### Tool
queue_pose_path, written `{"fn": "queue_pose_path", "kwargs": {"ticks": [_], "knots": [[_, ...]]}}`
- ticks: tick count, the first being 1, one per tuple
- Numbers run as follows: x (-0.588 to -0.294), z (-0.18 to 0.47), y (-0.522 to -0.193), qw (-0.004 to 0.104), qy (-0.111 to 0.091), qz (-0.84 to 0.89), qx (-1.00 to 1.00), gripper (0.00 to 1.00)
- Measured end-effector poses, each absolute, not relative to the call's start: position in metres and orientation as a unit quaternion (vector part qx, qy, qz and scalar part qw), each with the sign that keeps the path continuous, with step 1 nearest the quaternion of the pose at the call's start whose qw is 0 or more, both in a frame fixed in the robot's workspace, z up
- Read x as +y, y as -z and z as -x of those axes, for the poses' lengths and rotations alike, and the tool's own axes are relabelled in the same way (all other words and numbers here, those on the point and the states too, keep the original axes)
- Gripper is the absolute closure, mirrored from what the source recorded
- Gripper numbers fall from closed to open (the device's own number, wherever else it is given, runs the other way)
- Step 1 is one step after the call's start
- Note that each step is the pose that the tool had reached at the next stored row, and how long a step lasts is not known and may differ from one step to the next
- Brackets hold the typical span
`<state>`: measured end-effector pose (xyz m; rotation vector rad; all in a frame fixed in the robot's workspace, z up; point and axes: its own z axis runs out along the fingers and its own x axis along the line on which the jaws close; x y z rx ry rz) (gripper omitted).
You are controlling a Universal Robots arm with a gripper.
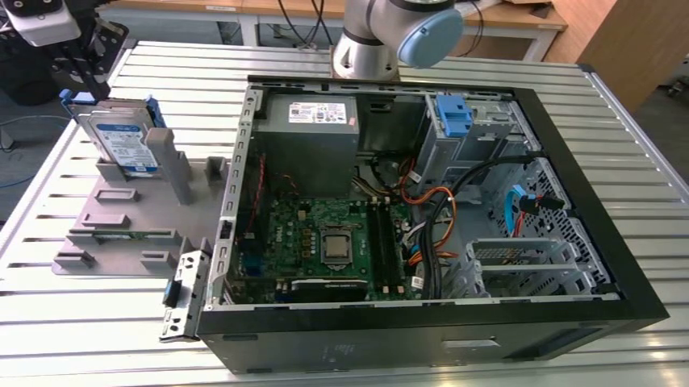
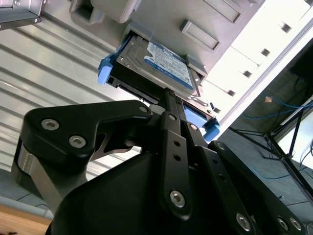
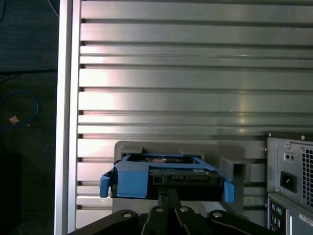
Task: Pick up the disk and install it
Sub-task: 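Pick up the disk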
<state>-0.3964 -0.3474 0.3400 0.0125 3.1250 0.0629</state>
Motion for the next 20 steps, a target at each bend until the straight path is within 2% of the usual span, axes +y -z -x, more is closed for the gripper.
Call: {"fn": "queue_pose_path", "kwargs": {"ticks": [20], "knots": [[-0.3474, 0.3964, -0.3399, 0.007, -0.021, 0.056, 0.998, 0.89]]}}
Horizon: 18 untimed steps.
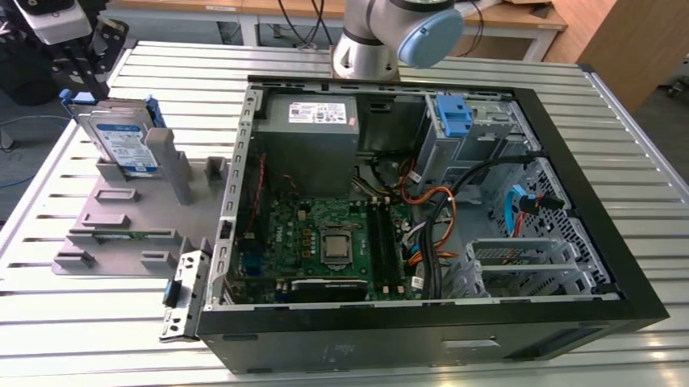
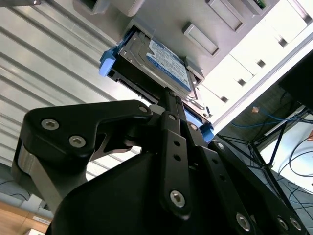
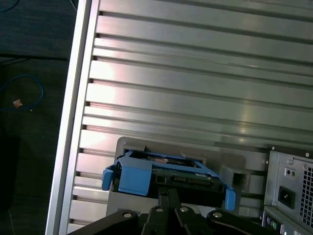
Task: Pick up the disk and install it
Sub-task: 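Pick up the disk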
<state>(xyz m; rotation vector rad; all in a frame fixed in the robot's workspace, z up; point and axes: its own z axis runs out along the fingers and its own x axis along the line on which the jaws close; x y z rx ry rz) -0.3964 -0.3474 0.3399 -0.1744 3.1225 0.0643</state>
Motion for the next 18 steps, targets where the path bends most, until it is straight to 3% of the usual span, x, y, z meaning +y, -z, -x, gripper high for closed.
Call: {"fn": "queue_pose_path", "kwargs": {"ticks": [18], "knots": [[-0.3474, 0.3964, -0.3398, 0.006, -0.021, 0.101, 0.995, 0.89]]}}
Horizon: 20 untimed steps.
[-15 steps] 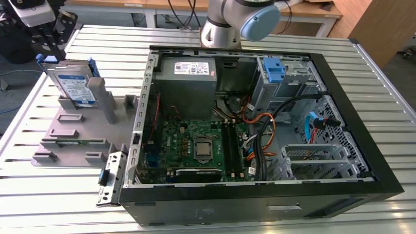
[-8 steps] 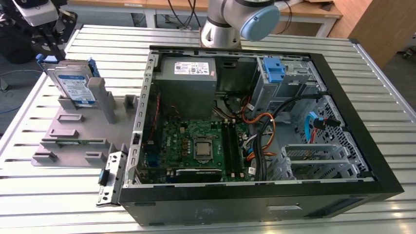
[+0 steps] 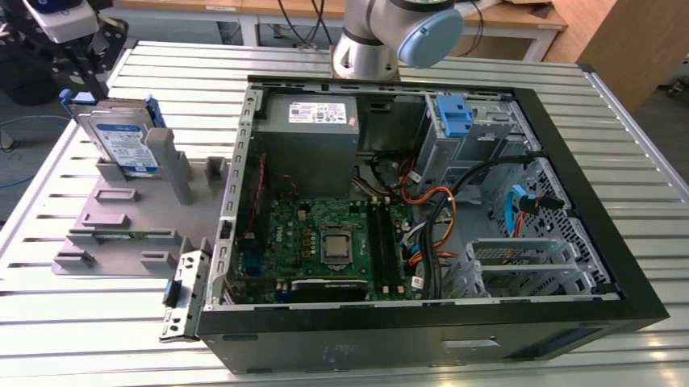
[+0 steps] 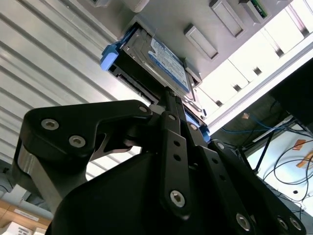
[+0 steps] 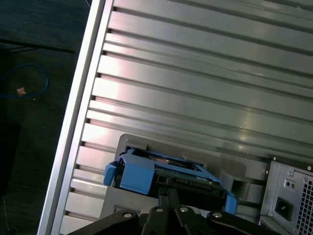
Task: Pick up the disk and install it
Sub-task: 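Pick up the disk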
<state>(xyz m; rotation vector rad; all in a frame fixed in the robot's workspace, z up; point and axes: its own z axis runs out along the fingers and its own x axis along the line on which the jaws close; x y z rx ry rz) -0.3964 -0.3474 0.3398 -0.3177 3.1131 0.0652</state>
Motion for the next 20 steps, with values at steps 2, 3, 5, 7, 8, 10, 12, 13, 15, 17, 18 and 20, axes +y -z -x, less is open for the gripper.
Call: {"fn": "queue_pose_path", "kwargs": {"ticks": [2, 3, 5, 7, 8, 10, 12, 13, 15, 17, 18, 20], "knots": [[-0.3474, 0.3964, -0.3397, 0.006, -0.021, 0.111, 0.994, 0.89], [-0.3474, 0.3964, -0.3397, 0.006, -0.021, 0.116, 0.993, 0.89], [-0.3474, 0.3964, -0.3396, 0.005, -0.021, 0.124, 0.992, 0.89], [-0.3474, 0.3964, -0.3396, 0.005, -0.021, 0.130, 0.991, 0.89], [-0.3474, 0.3964, -0.3397, 0.005, -0.021, 0.130, 0.991, 0.89], [-0.3474, 0.3964, -0.3397, 0.005, -0.021, 0.130, 0.991, 0.89], [-0.3474, 0.3964, -0.3397, 0.005, -0.021, 0.130, 0.991, 0.89], [-0.3474, 0.3964, -0.3397, 0.005, -0.021, 0.130, 0.991, 0.89], [-0.3474, 0.3964, -0.3397, 0.005, -0.021, 0.130, 0.991, 0.89], [-0.3474, 0.3964, -0.3396, 0.005, -0.021, 0.133, 0.991, 0.89], [-0.3474, 0.3964, -0.3397, 0.005, -0.021, 0.137, 0.990, 0.89], [-0.3474, 0.3964, -0.3396, 0.005, -0.021, 0.145, 0.989, 0.89]]}}
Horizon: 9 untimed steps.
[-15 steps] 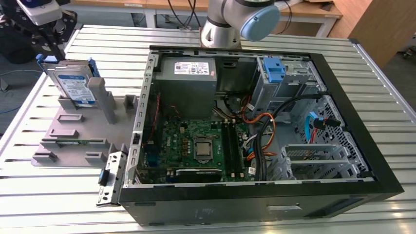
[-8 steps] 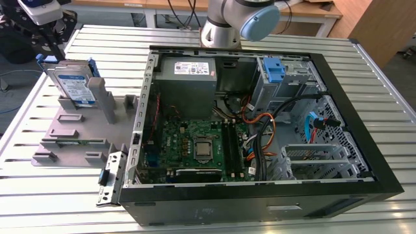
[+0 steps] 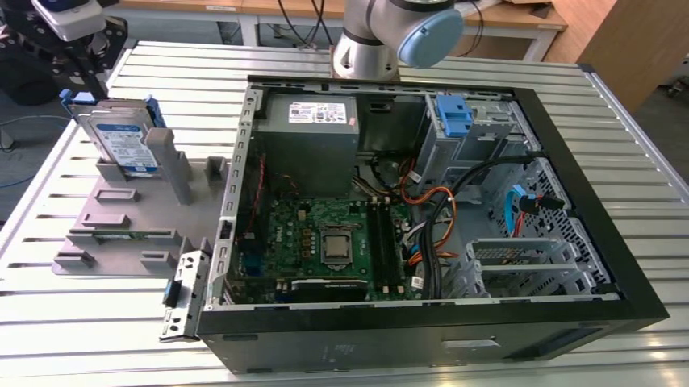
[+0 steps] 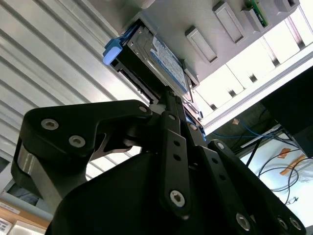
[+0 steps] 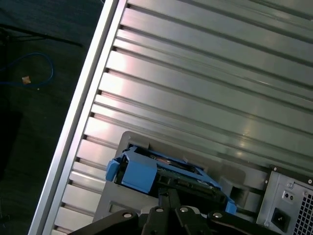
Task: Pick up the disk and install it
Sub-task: 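Pick up the disk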
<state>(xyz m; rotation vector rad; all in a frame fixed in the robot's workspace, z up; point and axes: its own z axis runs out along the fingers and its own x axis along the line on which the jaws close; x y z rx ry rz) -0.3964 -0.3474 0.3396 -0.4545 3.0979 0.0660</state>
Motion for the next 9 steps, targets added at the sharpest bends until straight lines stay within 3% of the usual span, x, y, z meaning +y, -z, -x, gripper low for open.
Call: {"fn": "queue_pose_path", "kwargs": {"ticks": [9], "knots": [[-0.3474, 0.3964, -0.3393, 0.004, -0.021, 0.200, 0.980, 0.89]]}}
